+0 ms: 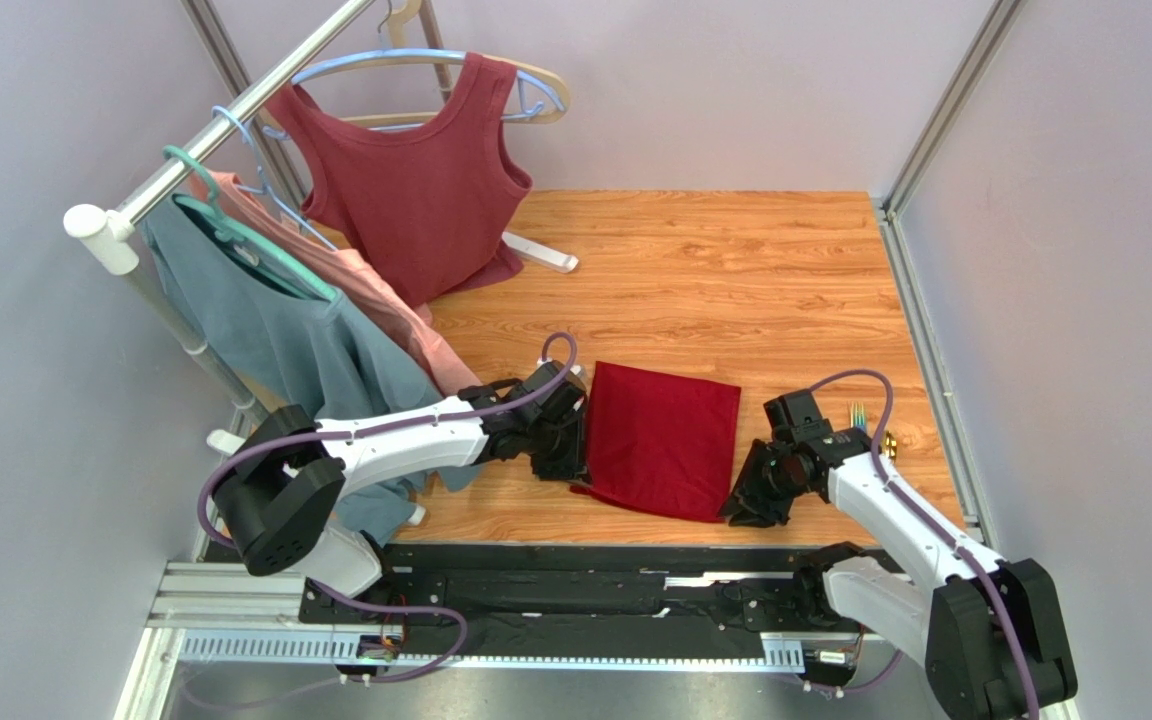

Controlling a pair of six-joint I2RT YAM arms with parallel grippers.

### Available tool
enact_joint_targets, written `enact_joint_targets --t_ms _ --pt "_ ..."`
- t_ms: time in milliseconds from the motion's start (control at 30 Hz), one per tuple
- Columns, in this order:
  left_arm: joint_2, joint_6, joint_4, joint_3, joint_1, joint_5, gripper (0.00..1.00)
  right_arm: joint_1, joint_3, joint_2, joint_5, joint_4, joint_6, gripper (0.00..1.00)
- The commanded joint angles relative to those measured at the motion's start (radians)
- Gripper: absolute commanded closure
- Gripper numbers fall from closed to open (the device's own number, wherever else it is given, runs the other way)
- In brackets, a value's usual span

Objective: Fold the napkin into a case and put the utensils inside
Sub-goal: Pick up the square-folded napkin.

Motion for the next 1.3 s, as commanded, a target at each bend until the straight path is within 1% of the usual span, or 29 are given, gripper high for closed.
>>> enact_joint_targets --t_ms 0,100,233,300,533,767,800,867,900,967,1000,1133,1267 --pt "-0.005 0.008 0.023 0.010 -0.004 0.012 1.00 -0.001 -0.015 -0.001 -0.008 0.044 0.020 0.74" --pt "-0.005 0.011 0.023 0.009 -0.003 0.006 1.00 -0.001 -0.024 0.012 -0.024 0.067 0.028 0.75" --pt "-0.003 0.017 0.017 0.007 -0.003 0.001 1.00 -0.002 -0.010 0.000 -0.019 0.064 0.034 0.81" --pt "-0.005 0.017 0.015 0.007 -0.003 -0.002 1.00 -0.001 -0.013 0.003 -0.022 0.067 0.037 0.81" --pt "-0.018 0.019 0.014 0.004 -0.003 -0.003 1.00 -0.001 -0.039 0.006 -0.028 0.087 0.043 0.74" --pt "-0.011 0.025 0.022 0.001 -0.003 -0.002 1.00 -0.002 -0.050 0.018 -0.032 0.106 0.040 0.74" --pt "-0.009 0.032 0.022 0.001 -0.003 -0.002 1.00 -0.001 -0.047 0.019 -0.027 0.104 0.040 0.78" --pt "-0.006 0.051 0.011 0.014 -0.003 -0.008 1.00 -0.001 -0.042 0.015 -0.025 0.104 0.040 0.83" --pt "0.000 0.081 0.000 0.021 -0.001 -0.011 1.00 -0.001 -0.039 0.014 -0.021 0.101 0.038 0.89" --pt "0.009 0.118 -0.046 0.056 -0.003 -0.038 1.00 -0.001 -0.032 0.015 -0.021 0.096 0.035 0.94" --pt "0.018 0.150 -0.063 0.078 -0.003 -0.048 1.00 -0.001 -0.030 0.015 -0.015 0.093 0.034 0.99" --pt "0.028 0.209 -0.113 0.093 -0.003 -0.110 1.00 -0.001 -0.025 0.017 -0.015 0.093 0.031 1.00" --pt "0.049 0.240 -0.127 0.080 -0.003 -0.140 1.00 -0.002 -0.024 0.022 -0.010 0.096 0.022 1.00"
